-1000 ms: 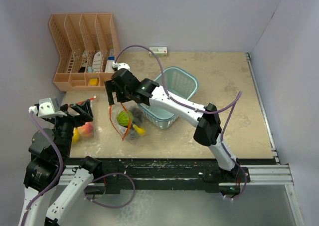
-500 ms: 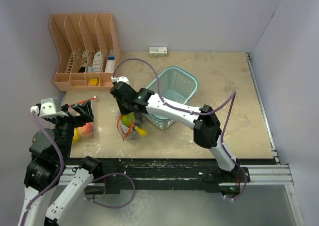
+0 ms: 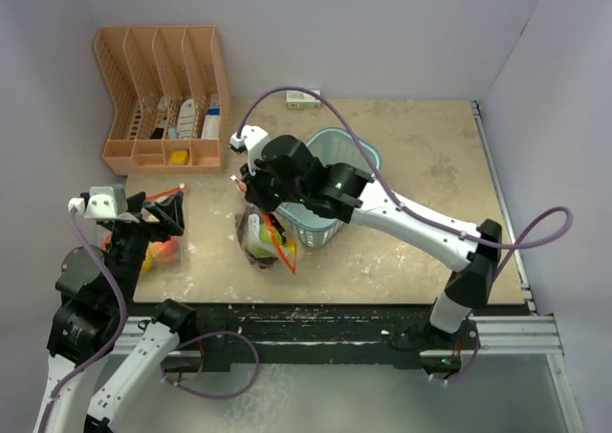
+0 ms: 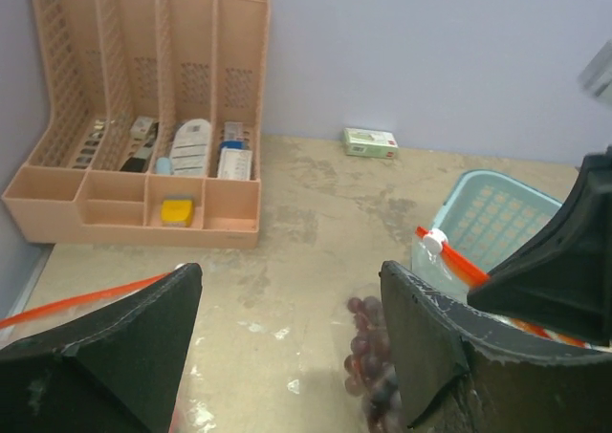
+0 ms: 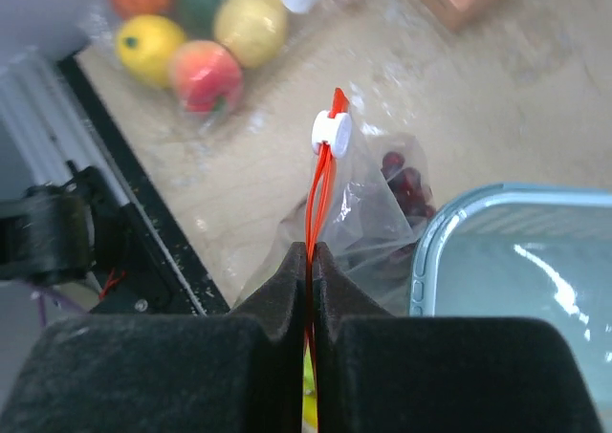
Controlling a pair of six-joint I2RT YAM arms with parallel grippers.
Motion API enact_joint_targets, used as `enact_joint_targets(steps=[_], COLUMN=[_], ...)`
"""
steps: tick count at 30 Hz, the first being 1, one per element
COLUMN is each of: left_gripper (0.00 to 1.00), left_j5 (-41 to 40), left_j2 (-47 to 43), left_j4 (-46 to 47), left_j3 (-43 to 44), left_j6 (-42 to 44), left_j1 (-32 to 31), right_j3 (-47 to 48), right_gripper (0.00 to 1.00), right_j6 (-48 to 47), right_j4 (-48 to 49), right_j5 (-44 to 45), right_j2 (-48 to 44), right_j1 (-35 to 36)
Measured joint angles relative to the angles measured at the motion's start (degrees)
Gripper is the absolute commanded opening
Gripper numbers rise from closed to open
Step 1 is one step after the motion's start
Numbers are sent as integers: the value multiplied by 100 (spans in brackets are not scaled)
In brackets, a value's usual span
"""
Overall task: Place the food in the zip-top bag and seal the zipper
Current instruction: Pick up the zipper food storage bag at the center of the board, then zip the zipper food storage bag at the center of the board.
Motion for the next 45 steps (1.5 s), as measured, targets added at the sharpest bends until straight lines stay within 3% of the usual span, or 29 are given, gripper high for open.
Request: enact_joint_targets(steps=[6, 9, 15, 22, 26, 33, 45], left_gripper=[61, 60, 67, 85, 89, 89, 80], left_j5=[981, 1648, 2929, 4076, 4730, 5519, 6763], left_j2=[74, 74, 79, 81, 79, 267, 866], left_j4=[289, 481, 870, 1381, 1961, 2872, 4511], left_j3=[0, -15, -151, -330, -557, -669, -852], left_j6=[212, 304, 308, 236, 142, -129, -1056], left_j1=[-2, -7, -26, -28, -28, -28, -28], right_j3=[-61, -212, -483, -538, -570, -570, -570], right_gripper=[0, 0, 0, 0, 0, 0, 0], right_j6=[-734, -927, -1239, -1384, -1443, -1572, -1703], right_j4=[168, 247, 299, 450, 509, 435, 345], right_j5=[-946, -1309, -2035, -2575, -2846, -3139, -3355], right_j2=[-595, -835, -1484, -2337, -2643, -2544, -2417], right_j1=[-37, -44, -48, -48, -48, -48, -48])
